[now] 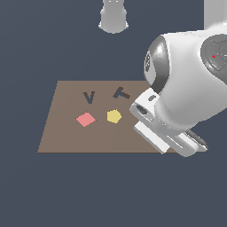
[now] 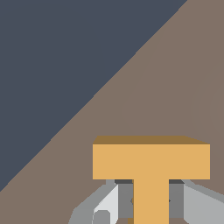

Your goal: Insert a designated object into the corresponding slot on a board.

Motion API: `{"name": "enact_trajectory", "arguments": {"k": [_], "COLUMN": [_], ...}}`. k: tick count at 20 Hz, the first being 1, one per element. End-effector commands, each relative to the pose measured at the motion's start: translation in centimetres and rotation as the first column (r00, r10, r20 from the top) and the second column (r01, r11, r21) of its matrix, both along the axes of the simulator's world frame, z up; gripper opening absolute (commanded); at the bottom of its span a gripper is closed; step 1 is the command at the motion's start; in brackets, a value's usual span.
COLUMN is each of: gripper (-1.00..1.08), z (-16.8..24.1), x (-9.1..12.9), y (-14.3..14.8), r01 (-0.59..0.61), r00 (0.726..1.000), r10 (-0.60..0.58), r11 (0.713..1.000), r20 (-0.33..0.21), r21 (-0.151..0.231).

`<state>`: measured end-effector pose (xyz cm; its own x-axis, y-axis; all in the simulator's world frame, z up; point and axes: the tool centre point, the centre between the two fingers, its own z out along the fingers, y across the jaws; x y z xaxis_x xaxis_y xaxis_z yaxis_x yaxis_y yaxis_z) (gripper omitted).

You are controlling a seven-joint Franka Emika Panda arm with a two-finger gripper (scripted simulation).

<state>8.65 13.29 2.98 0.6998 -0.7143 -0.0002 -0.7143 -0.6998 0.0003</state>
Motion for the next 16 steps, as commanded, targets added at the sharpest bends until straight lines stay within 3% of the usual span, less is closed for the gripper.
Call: {"name": "enact_trajectory", "arguments": {"k": [1, 9, 16], "gripper": [-1.0, -1.0, -1.0], "z": [0.0, 0.0, 0.1], "x": [0.0, -0.1, -0.9], "y": [0.0, -0.3, -2.0], "r01": [0.0, 0.024, 0.139], "r00": [1.0, 1.0, 0.99], "r10": [0.0, -0.024, -0.139], "r11": [1.0, 1.0, 0.99], "r20": [0.0, 0.0, 0.0], "r21": [0.0, 0.0, 0.0]}}
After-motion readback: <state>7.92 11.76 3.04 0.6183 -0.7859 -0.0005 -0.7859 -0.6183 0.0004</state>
